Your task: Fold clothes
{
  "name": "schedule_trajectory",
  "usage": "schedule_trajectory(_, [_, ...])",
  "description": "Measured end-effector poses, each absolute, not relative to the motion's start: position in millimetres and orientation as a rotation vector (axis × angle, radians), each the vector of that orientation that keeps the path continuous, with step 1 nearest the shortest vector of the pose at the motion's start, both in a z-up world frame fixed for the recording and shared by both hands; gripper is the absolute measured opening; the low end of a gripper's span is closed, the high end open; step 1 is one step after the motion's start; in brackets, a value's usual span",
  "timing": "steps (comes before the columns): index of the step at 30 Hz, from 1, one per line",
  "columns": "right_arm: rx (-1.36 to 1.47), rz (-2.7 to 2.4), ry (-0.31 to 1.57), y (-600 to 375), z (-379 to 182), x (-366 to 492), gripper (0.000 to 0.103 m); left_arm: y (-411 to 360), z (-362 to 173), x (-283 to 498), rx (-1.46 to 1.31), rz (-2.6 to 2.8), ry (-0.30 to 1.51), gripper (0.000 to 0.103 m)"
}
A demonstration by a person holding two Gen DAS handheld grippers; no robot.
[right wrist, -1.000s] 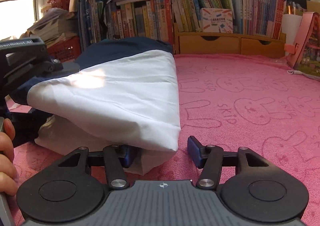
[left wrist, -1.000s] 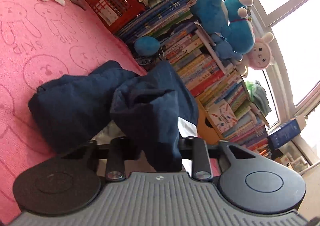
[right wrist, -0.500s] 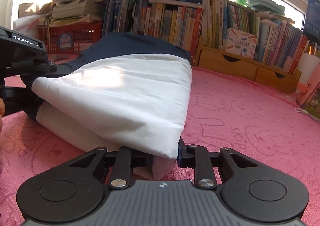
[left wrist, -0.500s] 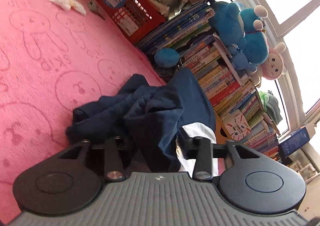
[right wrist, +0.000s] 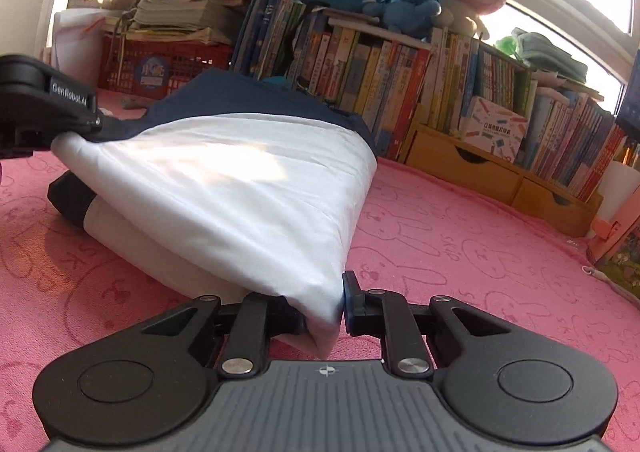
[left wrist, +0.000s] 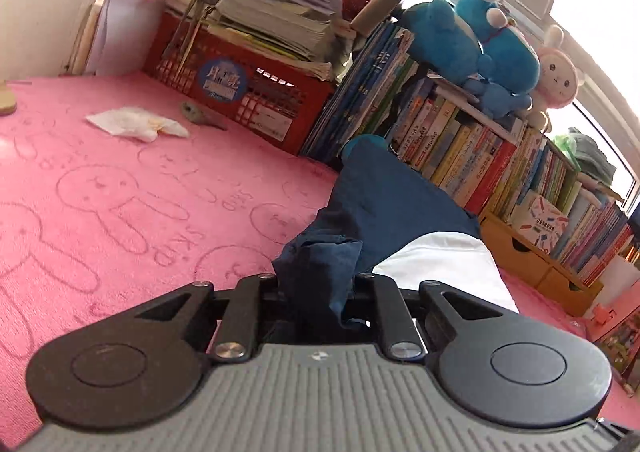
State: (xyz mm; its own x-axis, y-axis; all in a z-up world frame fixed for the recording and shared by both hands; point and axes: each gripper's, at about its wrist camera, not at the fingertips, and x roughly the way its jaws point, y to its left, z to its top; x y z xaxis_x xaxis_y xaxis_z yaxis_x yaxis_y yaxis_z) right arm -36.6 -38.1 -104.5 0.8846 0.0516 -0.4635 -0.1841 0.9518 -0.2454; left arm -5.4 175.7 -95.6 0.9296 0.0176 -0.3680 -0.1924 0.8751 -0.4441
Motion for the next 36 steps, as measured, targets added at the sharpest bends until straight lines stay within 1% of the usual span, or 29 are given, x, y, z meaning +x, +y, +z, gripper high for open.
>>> schedule_trajectory(6, [-0.294, 0.126, 0.476, -36.1, -110.9, -41.7, 0.019, 201.3, -98.0, -4.5, -0.502, 0.252, 0.423, 0.022])
schedule_trajectory(8, [-0.283, 0.125, 0.475, -37.7, -110.4, -41.5, 0.018, 218.3, -97.4, -9.3, -0.485, 0.361, 0.457, 0.017])
schedule_trajectory(10, [-0.254, 0.122, 0.476, -42.0, -109.0, -41.0, 0.018, 228.8, -93.3, -18.6, -0.431, 0.418, 0.469, 0.017])
schedule_trajectory(11, [-0.240, 0.121, 0.476, -44.0, -108.4, -40.8, 0.018, 224.6, -86.7, -27.8, -0.359, 0.395, 0.448, 0.019])
schedule_trajectory(12, [-0.235, 0.123, 0.473, -44.7, -108.0, -41.1, 0.018, 220.4, -80.0, -37.1, -0.288, 0.373, 0.426, 0.025])
schedule_trajectory(16, [-0.228, 0.125, 0.458, -45.2, -106.7, -43.3, 0.019, 165.1, -53.7, -67.3, 0.110, 0.185, 0.370, 0.035])
schedule_trajectory(18, [-0.218, 0.126, 0.441, -46.4, -104.8, -45.4, 0.019, 130.3, -44.7, -81.8, 0.291, 0.051, 0.335, 0.048])
schedule_trajectory(21, [-0.200, 0.132, 0.411, -48.7, -99.9, -47.7, 0.021, 85.0, -49.3, -93.4, 0.521, -0.149, 0.288, 0.052])
schedule_trajectory(23, [-0.188, 0.139, 0.393, -50.6, -96.8, -48.7, 0.021, 59.2, -55.5, -96.9, 0.662, -0.261, 0.253, 0.059])
schedule_trajectory(26, [-0.172, 0.159, 0.379, -54.1, -93.8, -48.6, 0.020, 36.9, -69.2, -89.9, 0.825, -0.347, 0.203, 0.059])
schedule_trajectory(33, [-0.117, 0.178, 0.368, -62.3, -92.7, -49.4, 0.019, 15.9, -87.2, -69.8, 1.080, -0.501, 0.183, 0.059])
schedule_trajectory(34, [-0.106, 0.179, 0.369, -63.4, -92.9, -49.2, 0.019, 13.4, -89.8, -67.6, 1.114, -0.513, 0.182, 0.057])
schedule_trajectory(35, [-0.095, 0.180, 0.371, -64.2, -93.3, -49.2, 0.019, 10.9, -92.4, -65.5, 1.149, -0.525, 0.181, 0.047])
schedule_trajectory(36, [-0.085, 0.180, 0.373, -65.1, -93.6, -49.1, 0.019, 8.3, -94.9, -62.3, 1.178, -0.530, 0.186, 0.041])
